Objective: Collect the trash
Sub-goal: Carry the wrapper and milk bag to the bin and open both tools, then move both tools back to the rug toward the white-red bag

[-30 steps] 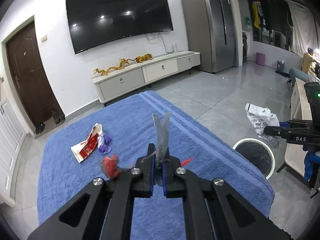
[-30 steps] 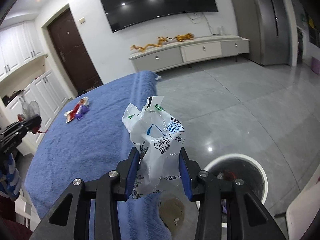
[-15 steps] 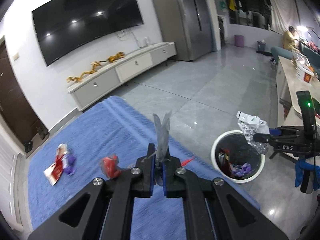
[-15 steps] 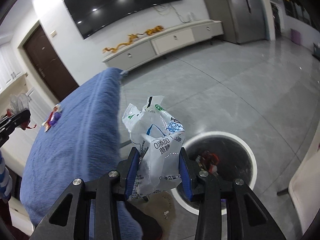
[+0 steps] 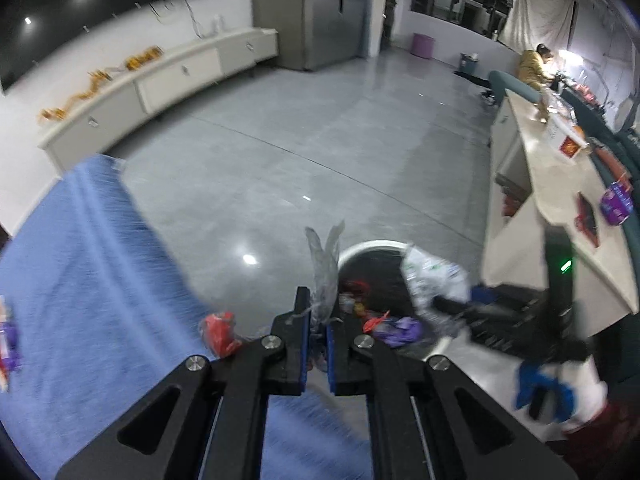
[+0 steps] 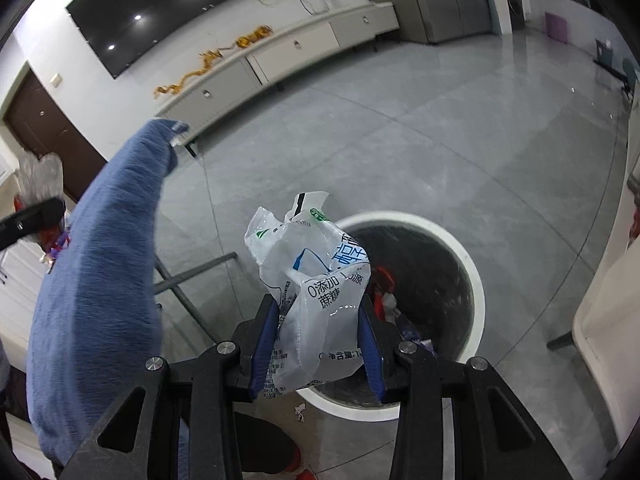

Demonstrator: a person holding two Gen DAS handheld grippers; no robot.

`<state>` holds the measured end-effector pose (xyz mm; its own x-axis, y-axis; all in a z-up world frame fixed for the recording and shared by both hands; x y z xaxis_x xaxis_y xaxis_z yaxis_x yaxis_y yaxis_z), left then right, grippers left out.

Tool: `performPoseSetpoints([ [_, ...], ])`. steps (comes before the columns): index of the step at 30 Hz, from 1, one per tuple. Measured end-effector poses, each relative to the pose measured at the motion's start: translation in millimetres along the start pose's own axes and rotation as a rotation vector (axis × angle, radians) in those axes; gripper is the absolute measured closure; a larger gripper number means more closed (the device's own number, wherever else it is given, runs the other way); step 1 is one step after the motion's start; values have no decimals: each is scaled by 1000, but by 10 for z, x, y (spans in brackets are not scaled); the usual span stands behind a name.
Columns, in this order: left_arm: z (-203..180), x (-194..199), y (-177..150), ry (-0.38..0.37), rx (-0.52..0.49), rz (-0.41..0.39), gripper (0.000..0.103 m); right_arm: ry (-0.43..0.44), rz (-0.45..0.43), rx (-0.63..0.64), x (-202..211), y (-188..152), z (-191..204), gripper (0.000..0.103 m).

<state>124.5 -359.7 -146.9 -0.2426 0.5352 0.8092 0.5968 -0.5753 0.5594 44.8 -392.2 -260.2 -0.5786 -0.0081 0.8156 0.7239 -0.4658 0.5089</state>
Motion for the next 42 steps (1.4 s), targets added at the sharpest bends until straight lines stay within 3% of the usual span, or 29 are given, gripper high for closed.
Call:
performPoseSetpoints([
  [7,-277,-592,232,-160,65,66,96,-62,65,-44,-322,-139,-282,62],
  [8,-305,-679,262,-176,74,74,96,-68,70,-48,-339,-147,-315,58],
  [10,-369,-784,280,-213,85,91,95,-99,76,-63,-369,-183,-406,39],
  [19,-664,-1040,318,-288,82,150,92,-136,70,-110,-241,-251,-615,37],
  [20,-680,-1030,312,-293,78,150,91,-141,66,-117,-197,-262,-640,37],
  [21,-698,-1032,315,-297,77,150,80,-147,63,-122,-171,-257,-641,37],
  [22,-716,-1025,319,-300,78,146,62,-151,59,-125,-143,-256,-665,37],
  [24,-740,-1015,358,-302,83,126,49,-159,52,-129,-83,-254,-701,37],
  [31,-828,-871,386,-309,68,92,49,-193,12,-151,198,-272,-792,37],
  [38,-834,-286,509,-219,-7,-90,49,-214,-59,-140,567,-183,-770,37],
  [42,-832,111,471,-185,-58,-126,49,-202,-119,-107,796,-61,-613,34],
])
Point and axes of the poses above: each gripper's, at about its wrist camera, not at the fingertips, and x roughly against the way its jaws point, z to its left, y to its top, the point moved 9 cm from there along -x, roughly the way its jaws point, and after that the axes turned 8 degrees about -y, right-handed, at the moved point
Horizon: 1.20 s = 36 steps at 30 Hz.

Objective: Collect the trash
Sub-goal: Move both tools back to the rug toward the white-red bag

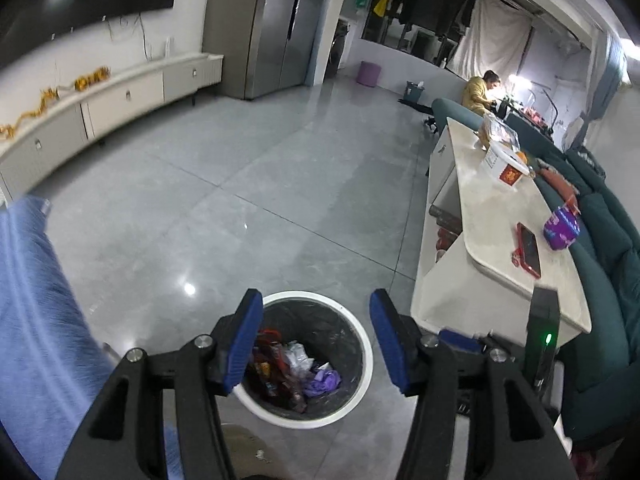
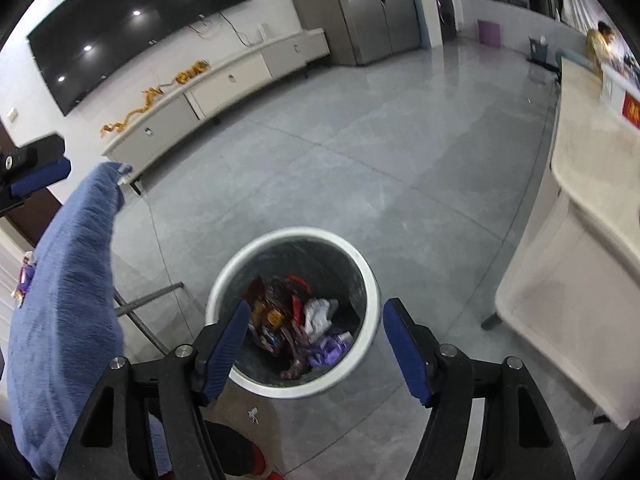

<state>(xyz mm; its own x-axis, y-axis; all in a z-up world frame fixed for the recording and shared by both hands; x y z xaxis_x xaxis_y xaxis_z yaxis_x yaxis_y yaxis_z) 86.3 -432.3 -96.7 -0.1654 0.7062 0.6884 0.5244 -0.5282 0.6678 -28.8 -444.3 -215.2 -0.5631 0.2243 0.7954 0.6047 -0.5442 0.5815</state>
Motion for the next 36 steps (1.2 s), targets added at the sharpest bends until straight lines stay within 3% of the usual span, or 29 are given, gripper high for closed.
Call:
performPoseSetpoints([
  [7,49,820,-38,52,-6,-109,49,70,-121,81,517,301,472,33],
  [11,261,1409,-122,122,17,-189,49,123,-211,139,873,489,862,33],
  [16,721,2205,-344,241,62,-288,49,206,-289,233,1214,644,1467,31],
  [21,1261,2823,-748,362,133,-335,49,299,-294,328,1304,728,2159,31],
  [28,2303,3364,-1446,536,266,-304,49,397,-236,464,1167,604,3131,31],
  [31,2793,3509,-1772,652,282,-254,49,429,-188,547,1012,475,3604,31],
  [36,3443,3436,-2084,677,316,-158,49,521,-86,655,669,189,4387,31],
])
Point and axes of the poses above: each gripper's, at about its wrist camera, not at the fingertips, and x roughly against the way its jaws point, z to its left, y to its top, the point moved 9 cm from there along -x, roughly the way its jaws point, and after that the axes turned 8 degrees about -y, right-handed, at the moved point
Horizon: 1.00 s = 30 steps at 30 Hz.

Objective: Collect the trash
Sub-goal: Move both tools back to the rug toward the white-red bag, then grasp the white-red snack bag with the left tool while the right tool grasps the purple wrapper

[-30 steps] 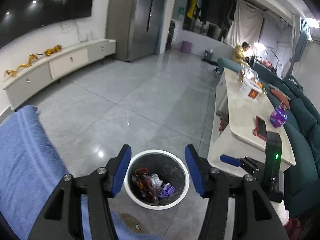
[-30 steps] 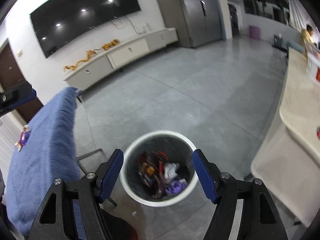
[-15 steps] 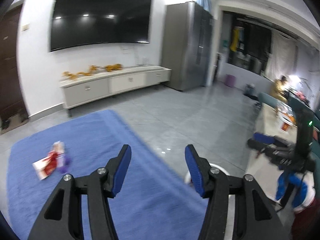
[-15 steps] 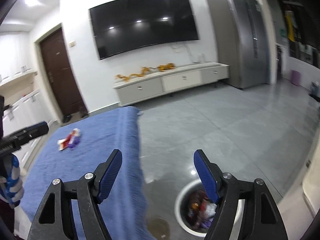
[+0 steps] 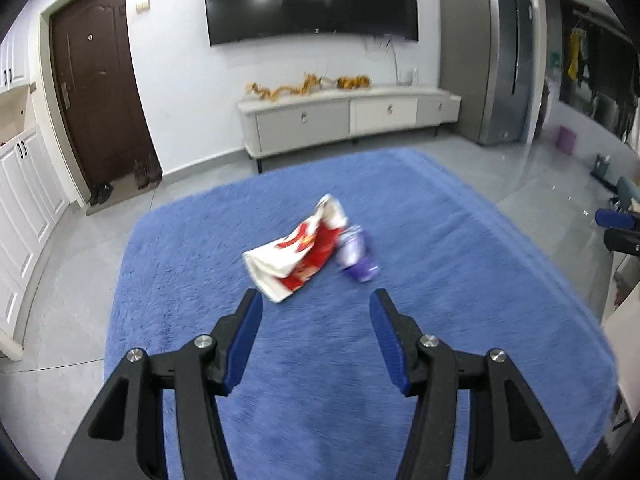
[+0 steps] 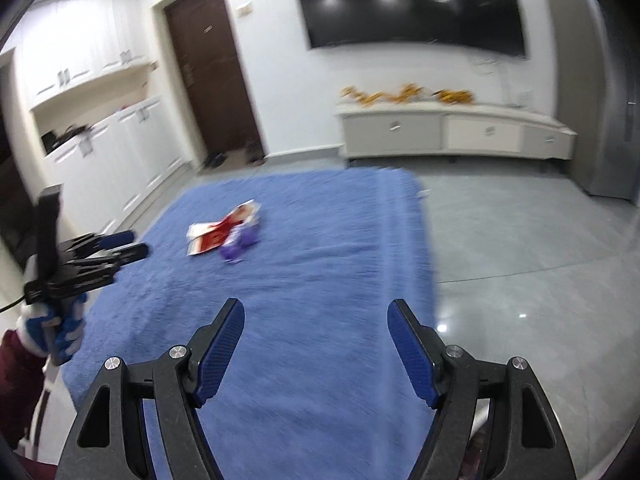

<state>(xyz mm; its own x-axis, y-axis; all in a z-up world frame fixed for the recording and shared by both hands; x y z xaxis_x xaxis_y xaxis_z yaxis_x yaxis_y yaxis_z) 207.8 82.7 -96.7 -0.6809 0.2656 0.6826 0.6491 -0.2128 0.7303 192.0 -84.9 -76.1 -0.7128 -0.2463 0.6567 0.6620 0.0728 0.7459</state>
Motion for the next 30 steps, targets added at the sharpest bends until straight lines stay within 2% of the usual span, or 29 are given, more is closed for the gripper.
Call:
performPoseSetpoints([
  [5,112,-451,60,-10,-97,74,49,89,53,63,-624,137,457,31],
  [8,133,-723,149,20,-154,104,49,125,72,85,-852,195,615,31],
  [12,337,-1044,205,33,-137,138,49,161,96,103,-1147,282,786,31],
  [18,506,-1313,185,35,-131,180,51,212,139,111,-1566,371,974,31],
  [20,533,-1343,187,25,-125,182,53,221,150,104,-1677,396,1027,31],
  [22,553,-1347,212,3,-107,177,65,232,161,92,-1799,411,1073,31],
  [24,583,-1360,231,-11,-92,175,70,246,173,78,-1897,420,1106,31],
  [30,618,-1357,255,-42,-56,162,84,254,207,57,-2112,401,1135,43],
])
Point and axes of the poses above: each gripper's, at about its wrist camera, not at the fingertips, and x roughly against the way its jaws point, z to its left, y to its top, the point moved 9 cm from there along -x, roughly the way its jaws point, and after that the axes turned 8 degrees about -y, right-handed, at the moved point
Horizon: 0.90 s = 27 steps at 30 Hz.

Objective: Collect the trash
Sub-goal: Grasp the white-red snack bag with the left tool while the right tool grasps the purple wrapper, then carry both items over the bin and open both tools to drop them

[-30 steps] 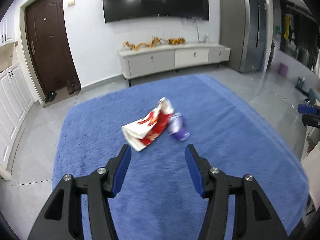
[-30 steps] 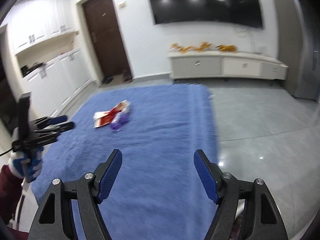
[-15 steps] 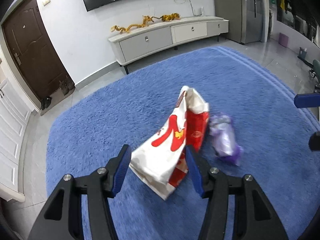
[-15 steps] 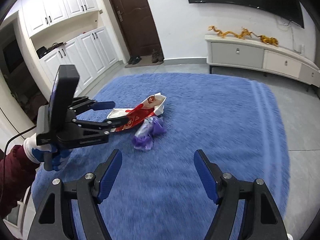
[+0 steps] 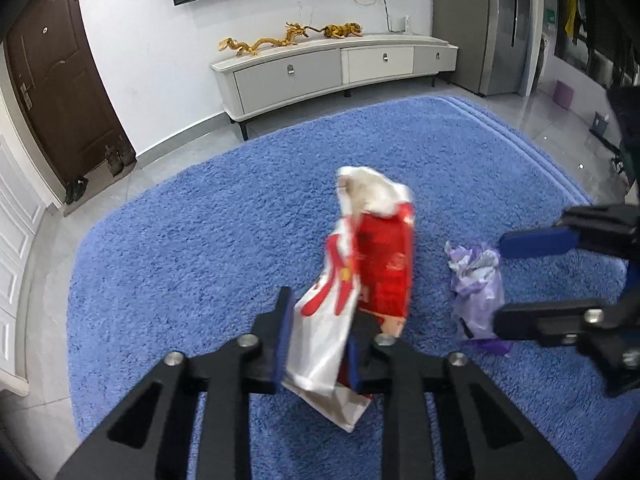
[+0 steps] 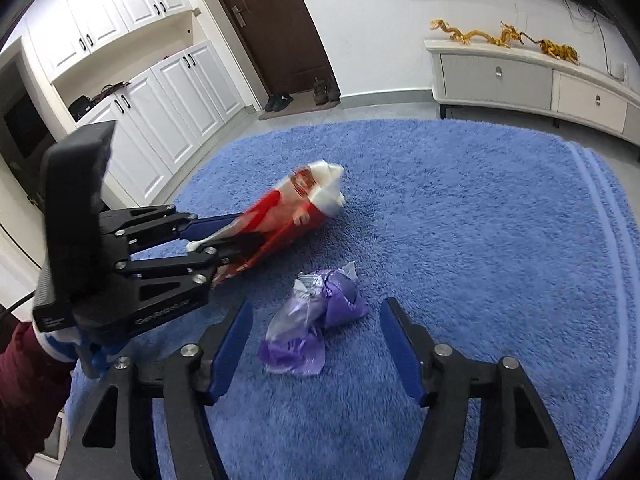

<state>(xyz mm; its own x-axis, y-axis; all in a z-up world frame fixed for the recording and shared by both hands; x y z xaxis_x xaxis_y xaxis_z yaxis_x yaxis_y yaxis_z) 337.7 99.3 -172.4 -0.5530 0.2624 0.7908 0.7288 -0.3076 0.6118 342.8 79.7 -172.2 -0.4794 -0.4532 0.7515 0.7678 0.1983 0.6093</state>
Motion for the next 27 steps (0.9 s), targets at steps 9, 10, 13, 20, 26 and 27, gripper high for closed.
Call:
performPoseSetpoints([
  [9,-100,289,-29,-1,45,-52,96,11,3,9,-32,-65,22,62],
  [10,-129,357,-58,2,53,-61,96,14,0,7,-2,-86,31,63],
  [13,-204,547,-129,15,77,-86,96,20,-24,-7,172,-167,28,66],
  [20,-483,958,-337,11,110,-129,96,2,-64,-40,627,-370,-74,68],
  [26,-675,1249,-495,-51,175,-164,96,-28,-111,-50,1135,-604,-142,68],
  [27,-718,1314,-519,-51,174,-173,96,-37,-125,-48,1261,-659,-157,68],
])
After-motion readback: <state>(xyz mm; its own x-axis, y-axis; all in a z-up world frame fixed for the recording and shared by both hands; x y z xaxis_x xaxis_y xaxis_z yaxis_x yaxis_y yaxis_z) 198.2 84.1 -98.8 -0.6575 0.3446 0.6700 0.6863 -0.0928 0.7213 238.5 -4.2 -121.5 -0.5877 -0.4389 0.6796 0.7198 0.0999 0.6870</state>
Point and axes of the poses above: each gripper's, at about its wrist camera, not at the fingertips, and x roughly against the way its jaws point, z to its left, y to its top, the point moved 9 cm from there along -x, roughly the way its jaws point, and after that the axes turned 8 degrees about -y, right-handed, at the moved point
